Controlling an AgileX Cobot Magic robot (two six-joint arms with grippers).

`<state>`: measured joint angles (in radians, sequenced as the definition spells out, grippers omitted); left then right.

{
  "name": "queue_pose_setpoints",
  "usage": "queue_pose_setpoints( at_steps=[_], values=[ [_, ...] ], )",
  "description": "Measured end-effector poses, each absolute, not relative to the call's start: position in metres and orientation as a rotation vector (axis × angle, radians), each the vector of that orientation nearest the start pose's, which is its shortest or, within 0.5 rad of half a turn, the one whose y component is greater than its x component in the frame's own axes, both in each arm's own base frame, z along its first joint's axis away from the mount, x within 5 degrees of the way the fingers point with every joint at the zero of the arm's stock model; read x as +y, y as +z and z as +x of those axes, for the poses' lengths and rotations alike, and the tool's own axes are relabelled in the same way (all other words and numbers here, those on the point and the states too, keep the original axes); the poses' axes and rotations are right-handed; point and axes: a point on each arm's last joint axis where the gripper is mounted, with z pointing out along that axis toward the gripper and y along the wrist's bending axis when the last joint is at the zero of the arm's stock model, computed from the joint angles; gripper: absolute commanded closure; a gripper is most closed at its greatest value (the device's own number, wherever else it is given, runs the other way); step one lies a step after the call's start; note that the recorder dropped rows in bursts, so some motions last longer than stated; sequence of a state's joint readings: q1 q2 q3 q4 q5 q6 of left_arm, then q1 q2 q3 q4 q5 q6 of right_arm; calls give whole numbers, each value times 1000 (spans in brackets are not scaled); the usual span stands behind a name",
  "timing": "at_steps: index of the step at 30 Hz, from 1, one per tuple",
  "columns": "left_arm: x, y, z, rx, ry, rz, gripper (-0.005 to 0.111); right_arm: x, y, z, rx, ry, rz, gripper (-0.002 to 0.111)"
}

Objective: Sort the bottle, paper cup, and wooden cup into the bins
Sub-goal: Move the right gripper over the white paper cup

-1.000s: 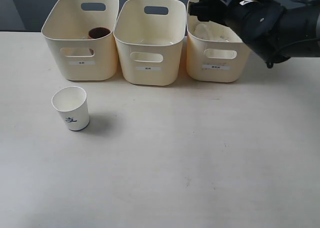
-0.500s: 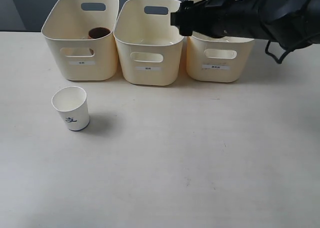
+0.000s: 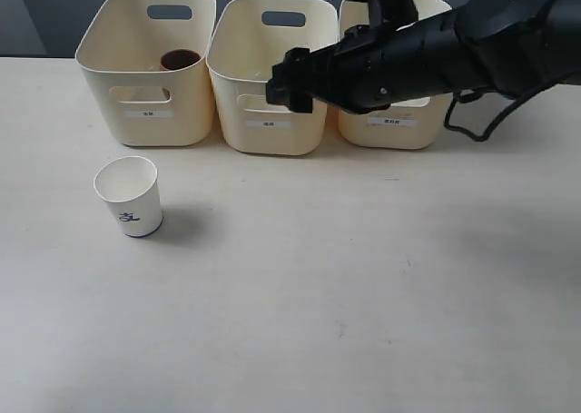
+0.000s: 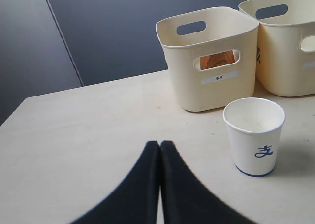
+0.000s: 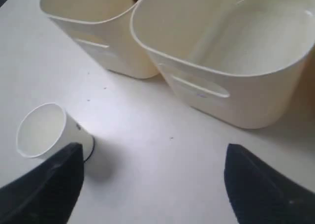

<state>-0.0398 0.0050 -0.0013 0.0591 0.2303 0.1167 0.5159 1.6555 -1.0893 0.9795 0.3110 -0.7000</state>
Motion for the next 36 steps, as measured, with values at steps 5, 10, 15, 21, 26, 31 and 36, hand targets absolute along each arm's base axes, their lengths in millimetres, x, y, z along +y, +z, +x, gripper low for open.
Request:
queue_pose_setpoints(
  at_steps=[5,10,15,21,26,31,36],
  values=[
    [-1,192,56,1710,111,174,107,226,252,288,2234,732,-529,34],
    [-1,192,56,1710,111,174,107,247,255,275,2176,720,-568,34],
    [-1,192,56,1710,111,174,107,255,257,269,2190,796,-491,34],
    [-1,192,56,1710,111,174,107,258,258,267,2211,863,-408,34],
    [-1,192,56,1710,111,174,107,260,253,267,2232,876,-410,34],
    [-1,192,56,1710,111,174,107,286,231,274,2284,886,-457,34],
    [-1,192,56,1710,111,174,107,316,224,278,2279,924,-512,34]
  ],
)
